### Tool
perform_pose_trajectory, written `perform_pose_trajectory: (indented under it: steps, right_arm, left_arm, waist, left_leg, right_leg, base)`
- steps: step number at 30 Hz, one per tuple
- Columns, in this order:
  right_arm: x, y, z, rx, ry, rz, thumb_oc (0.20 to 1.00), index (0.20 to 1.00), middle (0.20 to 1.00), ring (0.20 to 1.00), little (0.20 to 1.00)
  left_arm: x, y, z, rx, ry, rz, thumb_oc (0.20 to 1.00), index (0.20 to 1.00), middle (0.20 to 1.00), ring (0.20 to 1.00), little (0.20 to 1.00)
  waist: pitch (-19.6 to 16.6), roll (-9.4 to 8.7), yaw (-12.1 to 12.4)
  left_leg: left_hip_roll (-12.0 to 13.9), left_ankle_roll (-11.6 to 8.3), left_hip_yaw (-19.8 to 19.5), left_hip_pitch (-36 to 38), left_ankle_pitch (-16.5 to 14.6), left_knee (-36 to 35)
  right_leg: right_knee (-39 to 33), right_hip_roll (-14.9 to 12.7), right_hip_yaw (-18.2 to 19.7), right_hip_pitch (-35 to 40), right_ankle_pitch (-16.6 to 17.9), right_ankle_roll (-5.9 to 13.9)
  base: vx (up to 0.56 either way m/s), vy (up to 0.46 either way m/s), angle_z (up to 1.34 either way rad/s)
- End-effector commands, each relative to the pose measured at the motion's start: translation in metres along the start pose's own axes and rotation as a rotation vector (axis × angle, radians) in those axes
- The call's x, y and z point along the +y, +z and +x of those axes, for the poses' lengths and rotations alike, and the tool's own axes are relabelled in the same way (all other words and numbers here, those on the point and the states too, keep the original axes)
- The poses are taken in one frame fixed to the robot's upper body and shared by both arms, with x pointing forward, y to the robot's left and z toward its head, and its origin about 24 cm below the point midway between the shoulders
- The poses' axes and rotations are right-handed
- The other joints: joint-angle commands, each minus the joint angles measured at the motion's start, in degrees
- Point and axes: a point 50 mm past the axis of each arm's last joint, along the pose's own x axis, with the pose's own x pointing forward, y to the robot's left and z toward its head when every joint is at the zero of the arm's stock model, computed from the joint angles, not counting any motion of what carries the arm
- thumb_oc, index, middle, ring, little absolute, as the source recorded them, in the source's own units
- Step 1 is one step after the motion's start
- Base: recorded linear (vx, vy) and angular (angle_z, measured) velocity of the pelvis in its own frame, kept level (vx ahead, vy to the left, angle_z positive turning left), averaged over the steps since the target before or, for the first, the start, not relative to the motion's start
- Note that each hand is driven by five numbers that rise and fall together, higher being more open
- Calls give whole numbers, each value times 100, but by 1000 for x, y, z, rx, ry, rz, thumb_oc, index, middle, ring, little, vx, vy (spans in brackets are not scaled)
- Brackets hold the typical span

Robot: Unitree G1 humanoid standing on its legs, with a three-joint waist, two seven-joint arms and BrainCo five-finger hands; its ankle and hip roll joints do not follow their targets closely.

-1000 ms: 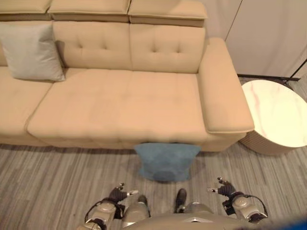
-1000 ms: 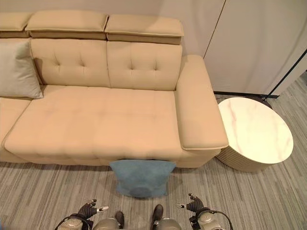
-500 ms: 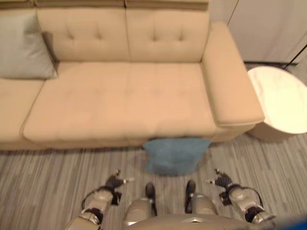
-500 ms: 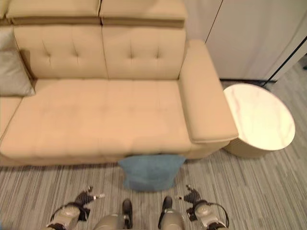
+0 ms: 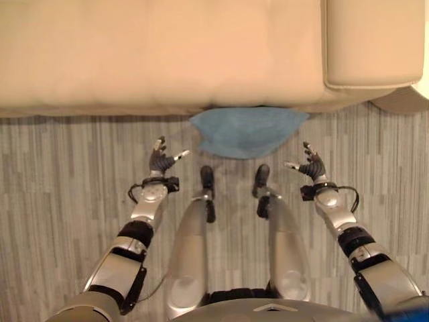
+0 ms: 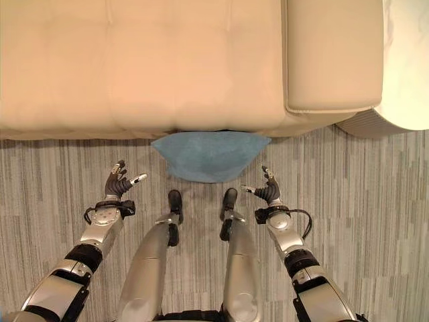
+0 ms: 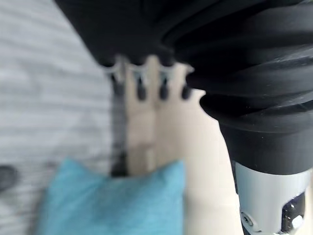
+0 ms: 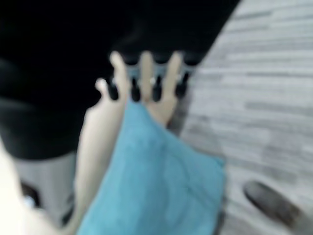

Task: Pick up all the scattered cushions and arrange them neatly on the sofa.

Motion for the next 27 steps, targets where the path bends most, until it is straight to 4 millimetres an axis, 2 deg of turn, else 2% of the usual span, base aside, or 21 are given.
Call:
perform_pose_trajectory:
  steps: [1,5,6,8,10,12,16,19,21,22,26,27]
  right_arm:
    - [-17,-6,-7,-19,-88,-5,1000,1000,1000,1000,1000]
    - [-28,11,8,-64,-132,-28,1000,1000,1000,1000,1000]
    - [-34,21,16,-85,-156,-31,1000,1000,1000,1000,1000]
    - [-37,25,20,-91,-169,-32,1000,1000,1000,1000,1000]
    - [-46,46,32,-137,-195,-31,1000,1000,1000,1000,1000]
    - [-48,50,35,-142,-204,-27,1000,1000,1000,1000,1000]
    - [-58,87,49,-238,-220,-49,1000,1000,1000,1000,1000]
    - [-62,104,55,-269,-238,-51,1000,1000,1000,1000,1000]
    - [-64,112,58,-284,-243,-50,1000,1000,1000,1000,1000]
    - [-69,122,61,-310,-252,-68,1000,1000,1000,1000,1000]
    - [-73,129,63,-320,-265,-65,1000,1000,1000,1000,1000]
    - [-74,136,65,-333,-275,-67,1000,1000,1000,1000,1000]
  left_arm:
    - [1,-6,-9,-18,50,-35,1000,1000,1000,1000,1000]
    - [-5,16,5,-73,42,-36,1000,1000,1000,1000,1000]
    - [-6,28,10,-106,48,-39,1000,1000,1000,1000,1000]
    - [-9,33,13,-119,42,-45,1000,1000,1000,1000,1000]
    - [-13,50,20,-157,36,-70,1000,1000,1000,1000,1000]
    - [-15,55,22,-167,34,-79,1000,1000,1000,1000,1000]
    - [-18,82,33,-238,24,-67,1000,1000,1000,1000,1000]
    - [-22,98,37,-278,19,-78,1000,1000,1000,1000,1000]
    - [-26,104,37,-293,11,-88,1000,1000,1000,1000,1000]
    - [-31,107,37,-300,-1,-83,1000,1000,1000,1000,1000]
    - [-35,110,38,-302,-2,-64,1000,1000,1000,1000,1000]
    - [-38,119,41,-322,-5,-55,1000,1000,1000,1000,1000]
  waist:
    - [-574,157,-2]
    - [-552,198,-28]
    - [-542,222,-22]
    - [-534,239,-18]
    - [-484,284,-24]
    - [-493,299,-27]
    - [-483,291,-56]
    - [-433,297,-66]
    - [-397,312,-68]
    - [-371,308,-71]
    - [-391,302,-81]
    - [-387,280,-108]
  left_leg:
    - [163,-441,-241,-357,67,79]
    - [201,-459,-288,-1032,142,252]
    - [224,-457,-312,-1299,176,297]
    - [234,-463,-320,-1456,194,332]
    - [257,-491,-345,-1809,264,356]
    - [274,-497,-345,-1945,282,391]
    - [285,-495,-364,-2457,312,539]
    - [296,-490,-389,-2757,308,682]
    - [284,-485,-399,-2927,310,758]
    - [286,-470,-419,-3125,301,840]
    - [295,-465,-438,-3368,289,956]
    - [307,-463,-450,-3498,282,1005]
  right_leg:
    - [-183,-195,93,-95,198,604]
    - [86,-235,191,-807,192,580]
    - [217,-241,237,-1117,172,562]
    - [265,-254,264,-1275,168,556]
    - [405,-243,307,-1644,160,546]
    - [476,-260,296,-1795,151,547]
    - [724,-206,351,-2361,125,535]
    - [864,-194,366,-2657,89,538]
    - [998,-185,374,-2840,52,529]
    - [1134,-176,368,-3053,-6,514]
    - [1291,-148,392,-3335,-51,508]
    - [1329,-127,416,-3466,-72,507]
  base:
    - [-62,-12,6]
    - [-54,-20,-2]
    - [-26,-15,4]
    - [-20,-33,3]
    - [-15,-24,0]
    - [0,0,0]
    - [19,-24,2]
    - [15,-34,-1]
    - [16,-58,-1]
    - [32,-83,1]
    - [30,-51,2]
    - [21,-50,-2]
